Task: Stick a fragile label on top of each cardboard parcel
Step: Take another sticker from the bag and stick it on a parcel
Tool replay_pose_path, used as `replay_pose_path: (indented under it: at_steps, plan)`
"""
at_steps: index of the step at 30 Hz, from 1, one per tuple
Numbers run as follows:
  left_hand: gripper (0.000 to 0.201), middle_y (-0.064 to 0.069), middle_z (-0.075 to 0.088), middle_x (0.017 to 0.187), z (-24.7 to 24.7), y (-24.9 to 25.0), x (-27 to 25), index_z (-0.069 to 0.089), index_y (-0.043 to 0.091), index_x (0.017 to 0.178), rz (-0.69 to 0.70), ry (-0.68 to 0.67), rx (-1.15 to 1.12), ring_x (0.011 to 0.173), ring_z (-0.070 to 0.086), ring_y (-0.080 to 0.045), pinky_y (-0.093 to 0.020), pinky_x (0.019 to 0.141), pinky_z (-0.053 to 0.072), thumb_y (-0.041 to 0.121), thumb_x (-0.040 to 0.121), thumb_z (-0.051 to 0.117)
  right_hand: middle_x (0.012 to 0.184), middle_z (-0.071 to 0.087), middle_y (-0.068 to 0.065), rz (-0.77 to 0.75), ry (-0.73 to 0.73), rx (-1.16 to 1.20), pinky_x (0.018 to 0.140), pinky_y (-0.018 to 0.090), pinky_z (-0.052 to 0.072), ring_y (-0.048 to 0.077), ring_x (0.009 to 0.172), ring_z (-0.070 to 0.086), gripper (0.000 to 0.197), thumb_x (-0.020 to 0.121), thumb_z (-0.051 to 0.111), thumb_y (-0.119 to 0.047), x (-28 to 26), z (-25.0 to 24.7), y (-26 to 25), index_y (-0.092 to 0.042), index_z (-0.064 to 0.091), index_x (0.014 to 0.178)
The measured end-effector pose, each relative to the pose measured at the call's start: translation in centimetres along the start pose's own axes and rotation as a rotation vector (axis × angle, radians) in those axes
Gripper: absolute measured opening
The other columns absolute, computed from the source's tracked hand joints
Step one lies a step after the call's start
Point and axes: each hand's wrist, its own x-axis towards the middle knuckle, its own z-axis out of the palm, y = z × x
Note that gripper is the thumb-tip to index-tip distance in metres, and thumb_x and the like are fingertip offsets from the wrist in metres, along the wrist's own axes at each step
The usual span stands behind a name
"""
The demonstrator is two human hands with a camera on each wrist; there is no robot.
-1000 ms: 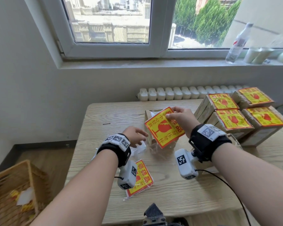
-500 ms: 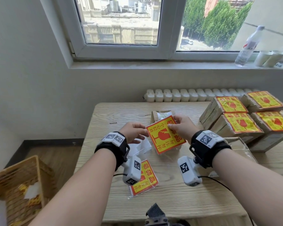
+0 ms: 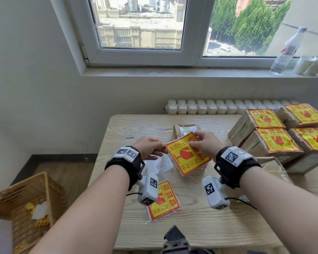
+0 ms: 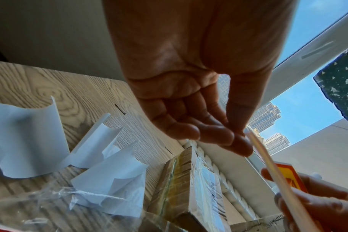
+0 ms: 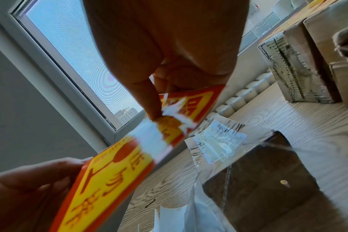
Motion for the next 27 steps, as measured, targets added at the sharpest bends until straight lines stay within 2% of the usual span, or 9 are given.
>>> replay_pose_path:
  at_steps: [2,4,6,7,9,12,19,23,27]
  plan:
    - [0.013,0.005,0.072,0.067,-0.2,0.1,0.0,0.064,0.015,0.08,-0.005,-0.001,-0.041,0.054,0.061,-0.003,-0.017,0.055,0.049,0.017,0.093,0.06,0.102,0.066,0.0,-0.016,0.04,0.007,0.083,0.038,0.056,0.018,0.093,0.066,0.029,0.088,0.066,-0.016,0.3,0.2,0.0,-0.02,0.057,0.115]
    - [0.015,0.005,0.072,0.065,-0.4,0.3,0.0,0.064,0.015,0.079,0.0,0.009,-0.095,0.054,0.061,-0.003,-0.017,0.055,0.05,0.017,0.093,0.059,0.102,0.062,-0.003,-0.111,0.237,-0.055,0.083,0.033,0.054,0.015,0.095,0.062,0.039,0.081,0.073,-0.019,0.6,0.5,-0.3,-0.02,0.056,0.117]
    - [0.015,0.005,0.072,0.063,-0.8,0.6,-0.1,0.065,0.015,0.079,0.015,0.018,-0.146,0.052,0.062,-0.002,-0.017,0.055,0.051,0.016,0.093,0.059,0.098,0.064,-0.003,-0.249,0.393,-0.068,0.082,0.03,0.053,0.012,0.091,0.062,0.032,0.079,0.075,-0.025,0.5,0.7,-1.3,-0.018,0.062,0.107]
    - [0.014,0.006,0.071,0.062,-1.0,0.8,-0.1,0.065,0.015,0.079,0.022,0.02,-0.167,0.052,0.063,-0.001,-0.018,0.055,0.052,0.015,0.093,0.06,0.094,0.067,-0.003,-0.29,0.349,-0.036,0.079,0.029,0.055,0.012,0.087,0.064,0.029,0.078,0.076,-0.03,0.6,0.8,-1.8,-0.017,0.064,0.101]
    - [0.013,0.007,0.071,0.063,-1.4,1.2,-0.1,0.064,0.016,0.08,0.03,0.01,-0.195,0.058,0.064,-0.003,-0.02,0.062,0.053,0.015,0.092,0.06,0.089,0.071,-0.001,-0.288,0.101,0.019,0.074,0.031,0.059,0.013,0.082,0.069,0.034,0.074,0.077,-0.04,0.6,1.6,-2.8,-0.015,0.068,0.095]
    - [0.012,0.006,0.071,0.07,-1.6,1.5,-0.2,0.064,0.017,0.081,0.037,-0.036,-0.209,0.073,0.066,-0.008,-0.025,0.073,0.052,0.013,0.092,0.06,0.088,0.072,0.0,-0.277,-0.101,-0.017,0.074,0.032,0.06,0.015,0.082,0.07,0.026,0.074,0.079,-0.034,0.5,3.3,-3.3,-0.016,0.068,0.09]
    - [0.018,0.0,0.069,0.076,-2.2,0.7,0.0,0.06,0.015,0.079,0.014,-0.037,-0.245,0.079,0.067,-0.012,-0.028,0.077,0.052,0.007,0.093,0.055,0.081,0.071,0.007,-0.192,-0.088,0.163,0.081,0.038,0.058,0.021,0.079,0.07,0.007,0.083,0.072,-0.01,1.4,3.8,-2.7,-0.012,0.067,0.078]
    - [0.021,0.0,0.065,0.077,-2.4,0.8,0.3,0.054,0.017,0.077,-0.031,0.123,-0.233,0.066,0.066,-0.011,-0.024,0.061,0.048,0.008,0.095,0.05,0.078,0.07,0.006,-0.153,-0.03,0.157,0.074,0.036,0.057,0.021,0.078,0.07,0.016,0.087,0.066,-0.01,2.3,3.5,-1.9,-0.014,0.063,0.072]
    - [0.022,-0.003,0.059,0.073,-3.4,-0.3,1.9,0.051,0.013,0.074,-0.172,0.326,-0.117,0.048,0.059,-0.01,-0.02,0.048,0.039,0.007,0.094,0.047,0.075,0.068,0.008,-0.093,0.047,0.178,0.061,0.027,0.053,0.02,0.071,0.068,0.019,0.088,0.064,-0.009,3.1,2.9,-1.1,-0.012,0.06,0.069]
